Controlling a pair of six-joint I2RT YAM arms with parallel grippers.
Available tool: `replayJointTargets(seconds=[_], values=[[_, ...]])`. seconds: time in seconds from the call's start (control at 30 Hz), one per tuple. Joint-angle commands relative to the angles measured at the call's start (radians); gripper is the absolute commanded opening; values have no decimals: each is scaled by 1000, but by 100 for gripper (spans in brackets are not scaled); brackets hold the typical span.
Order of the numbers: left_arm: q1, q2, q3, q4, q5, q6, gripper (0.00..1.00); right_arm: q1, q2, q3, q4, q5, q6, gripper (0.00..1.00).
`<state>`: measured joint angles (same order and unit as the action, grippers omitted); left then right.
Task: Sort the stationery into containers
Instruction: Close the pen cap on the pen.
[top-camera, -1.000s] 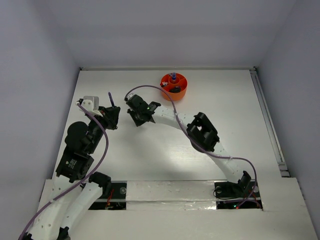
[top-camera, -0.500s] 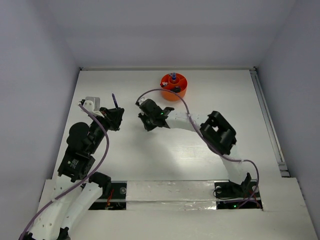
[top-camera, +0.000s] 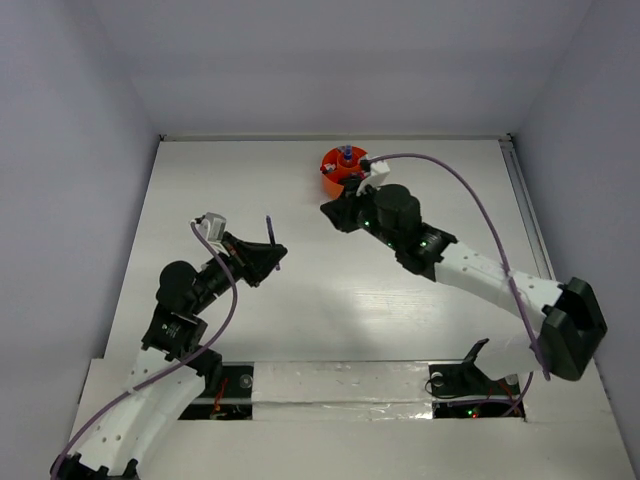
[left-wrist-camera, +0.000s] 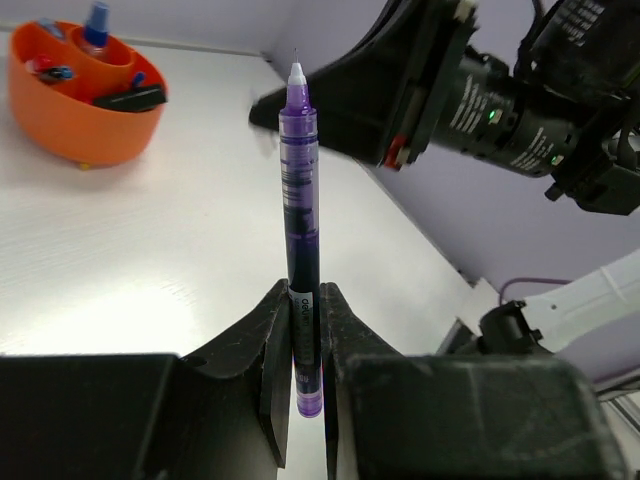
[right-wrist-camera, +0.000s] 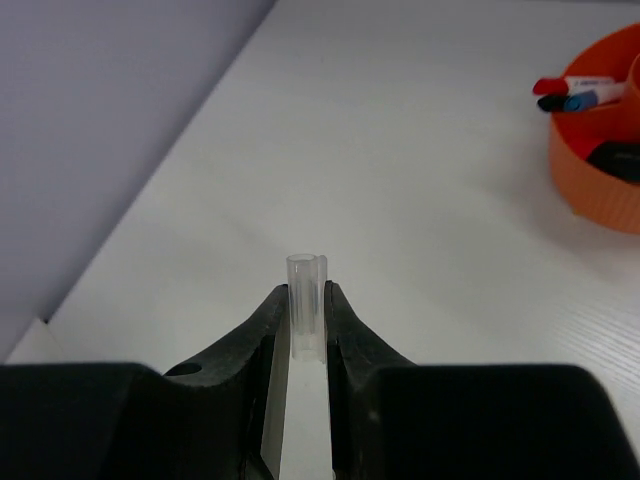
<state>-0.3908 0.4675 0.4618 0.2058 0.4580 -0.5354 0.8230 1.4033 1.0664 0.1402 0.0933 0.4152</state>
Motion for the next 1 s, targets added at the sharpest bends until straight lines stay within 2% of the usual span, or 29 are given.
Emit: replayJointTargets(seconds=[0.0, 0.2, 0.33, 0.5, 0.97], values=[[-14, 2, -37, 193, 103, -75, 0, -12, -94, -34, 174, -47, 83, 0], [-72, 62, -77, 253, 117, -97, 0, -12, -122, -57, 335, -170, 178, 0], [-150, 86, -80, 262, 73, -78, 0, -12, -90, -56, 455, -239, 238, 0], [-198, 125, -63, 257, 34, -55, 0, -12, -60, -62, 544, -293, 287, 0], [-198, 195, -14, 285, -25, -51, 0, -12, -15, -131, 688, -391, 343, 0]])
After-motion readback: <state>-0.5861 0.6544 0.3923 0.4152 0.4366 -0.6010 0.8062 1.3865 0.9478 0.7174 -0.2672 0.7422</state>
